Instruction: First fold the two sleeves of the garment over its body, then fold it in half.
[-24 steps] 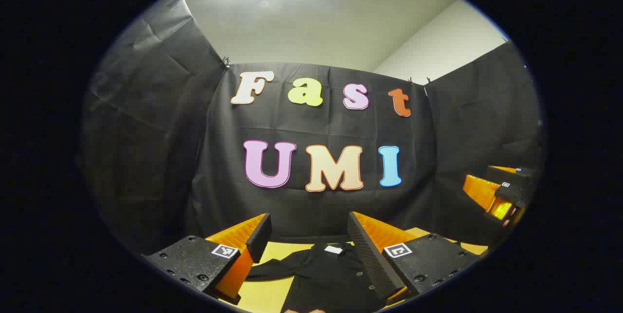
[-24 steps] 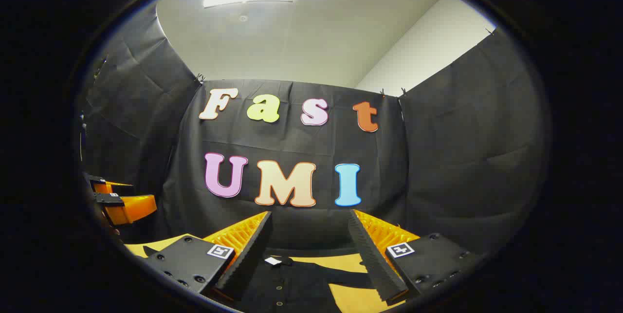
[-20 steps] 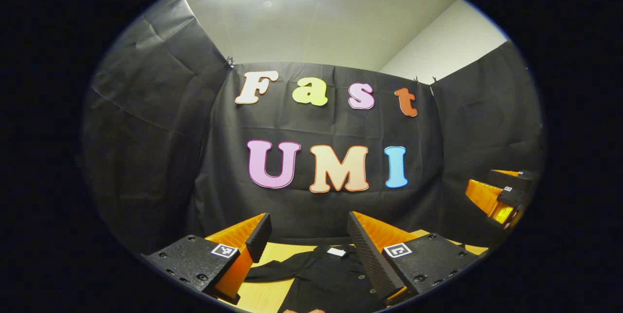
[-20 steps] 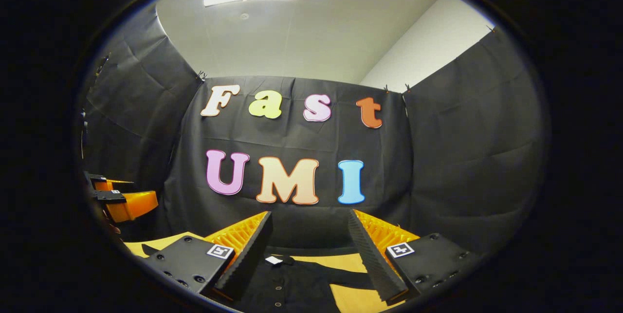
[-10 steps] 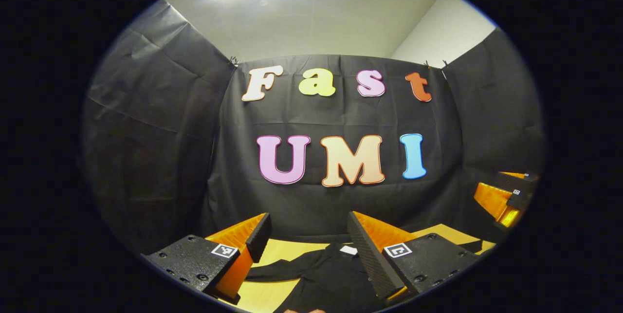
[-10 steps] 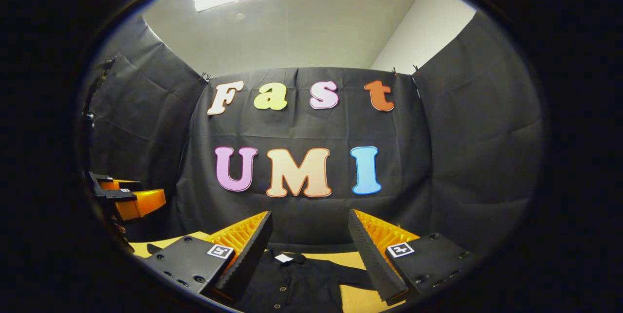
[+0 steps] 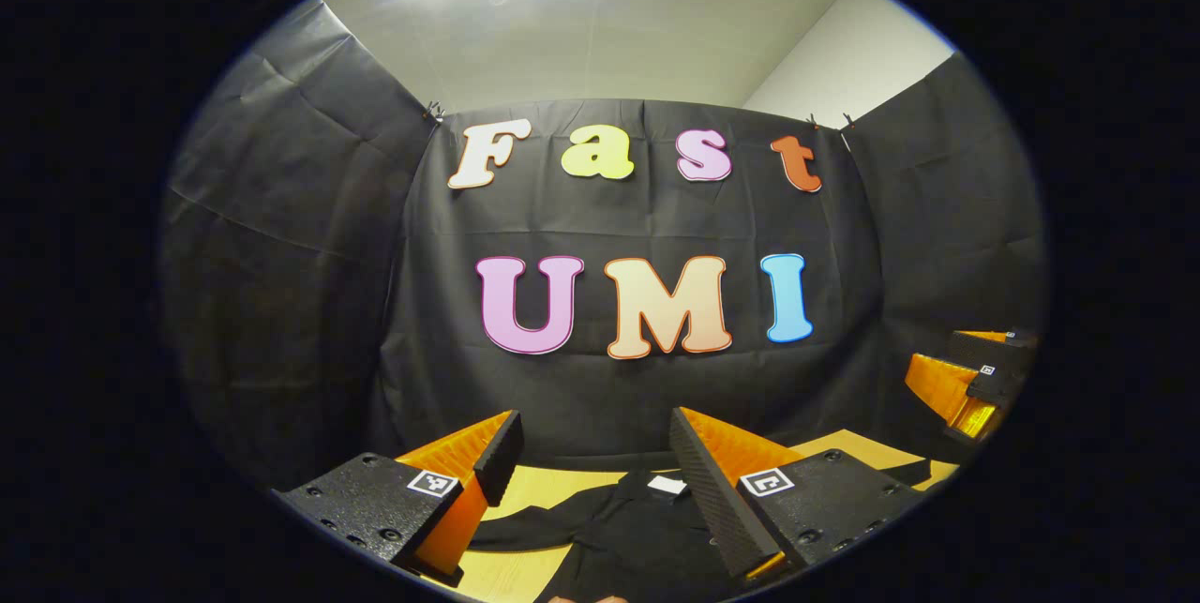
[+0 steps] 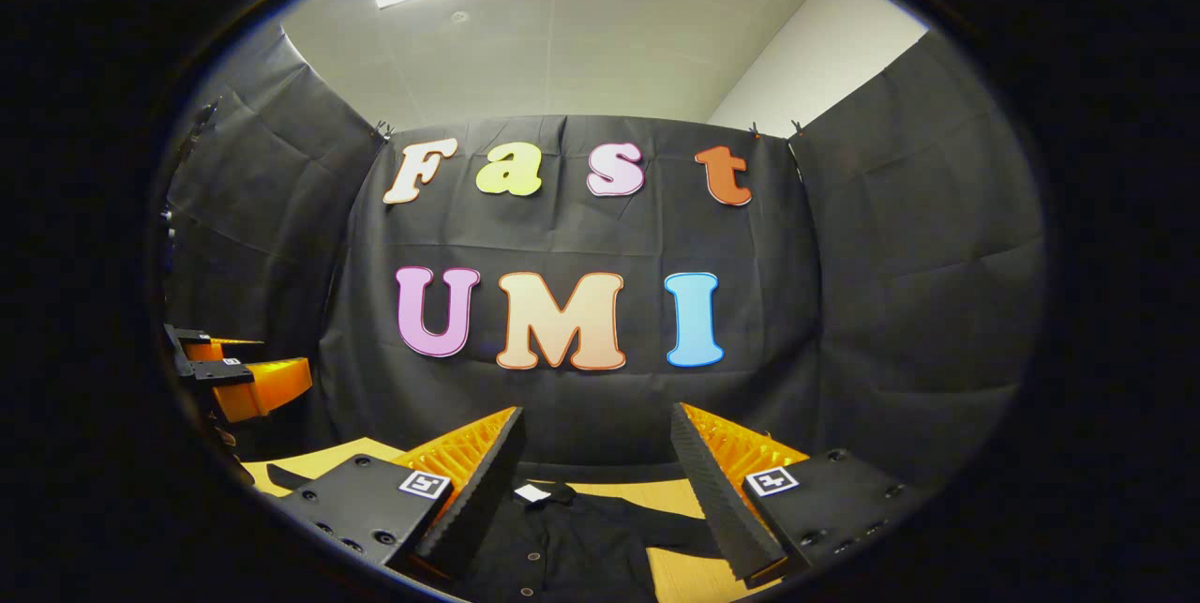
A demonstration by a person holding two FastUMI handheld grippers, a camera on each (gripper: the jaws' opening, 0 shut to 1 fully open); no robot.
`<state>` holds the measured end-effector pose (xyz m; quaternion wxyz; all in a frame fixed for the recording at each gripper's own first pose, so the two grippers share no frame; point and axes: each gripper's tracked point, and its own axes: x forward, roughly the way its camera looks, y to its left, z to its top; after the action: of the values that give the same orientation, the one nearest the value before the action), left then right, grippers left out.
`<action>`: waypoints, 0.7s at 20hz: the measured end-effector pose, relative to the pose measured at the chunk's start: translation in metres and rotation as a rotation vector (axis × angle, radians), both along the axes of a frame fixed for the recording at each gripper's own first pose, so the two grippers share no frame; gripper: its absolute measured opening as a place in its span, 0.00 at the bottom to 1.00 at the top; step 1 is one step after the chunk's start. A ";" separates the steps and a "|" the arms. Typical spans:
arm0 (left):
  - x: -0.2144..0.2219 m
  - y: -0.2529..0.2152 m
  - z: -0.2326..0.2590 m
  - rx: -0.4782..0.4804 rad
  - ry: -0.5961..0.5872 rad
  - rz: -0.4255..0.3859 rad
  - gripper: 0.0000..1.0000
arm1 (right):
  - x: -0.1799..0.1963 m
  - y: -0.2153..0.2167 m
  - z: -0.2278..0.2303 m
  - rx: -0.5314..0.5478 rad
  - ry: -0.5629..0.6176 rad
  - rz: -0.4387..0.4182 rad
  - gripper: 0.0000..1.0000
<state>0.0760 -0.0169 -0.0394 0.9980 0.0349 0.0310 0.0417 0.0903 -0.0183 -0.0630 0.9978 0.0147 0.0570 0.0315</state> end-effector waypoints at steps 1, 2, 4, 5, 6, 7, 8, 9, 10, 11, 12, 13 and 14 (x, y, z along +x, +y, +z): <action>0.003 0.001 -0.004 -0.006 0.009 0.000 0.93 | 0.002 0.001 -0.005 0.001 0.012 -0.004 0.99; 0.003 0.003 -0.008 -0.012 0.017 0.000 0.93 | 0.005 0.000 -0.010 0.004 0.024 -0.008 0.99; 0.005 0.003 -0.015 -0.018 0.036 -0.004 0.92 | 0.012 -0.004 -0.023 0.008 0.055 -0.025 0.98; 0.007 0.003 -0.017 -0.017 0.044 -0.004 0.93 | 0.017 -0.008 -0.029 0.007 0.071 -0.034 0.99; 0.009 0.003 -0.019 -0.014 0.049 -0.006 0.93 | 0.022 -0.011 -0.037 0.007 0.088 -0.040 0.98; 0.011 0.002 -0.020 -0.013 0.051 -0.010 0.93 | 0.027 -0.016 -0.044 0.007 0.105 -0.048 0.98; 0.012 0.001 -0.020 -0.011 0.051 -0.011 0.92 | 0.032 -0.022 -0.053 0.005 0.123 -0.056 0.98; 0.014 0.000 -0.022 -0.010 0.054 -0.012 0.92 | 0.036 -0.029 -0.061 0.000 0.140 -0.066 0.98; 0.017 0.000 -0.025 -0.010 0.059 -0.012 0.92 | 0.041 -0.039 -0.070 -0.006 0.155 -0.079 0.99; 0.019 -0.002 -0.028 -0.010 0.067 -0.012 0.92 | 0.045 -0.049 -0.078 -0.012 0.167 -0.095 0.98; 0.020 -0.004 -0.031 -0.008 0.075 -0.010 0.92 | 0.049 -0.059 -0.086 -0.017 0.179 -0.111 0.98; 0.022 -0.006 -0.032 -0.006 0.081 -0.008 0.93 | 0.052 -0.070 -0.095 -0.020 0.191 -0.126 0.98; 0.023 -0.007 -0.036 -0.005 0.088 -0.010 0.93 | 0.056 -0.080 -0.105 -0.025 0.206 -0.141 0.98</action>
<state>0.0992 -0.0239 -0.0752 0.9960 0.0344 0.0748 0.0352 0.1464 -0.0986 -0.1681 0.9865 0.0094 0.1583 -0.0413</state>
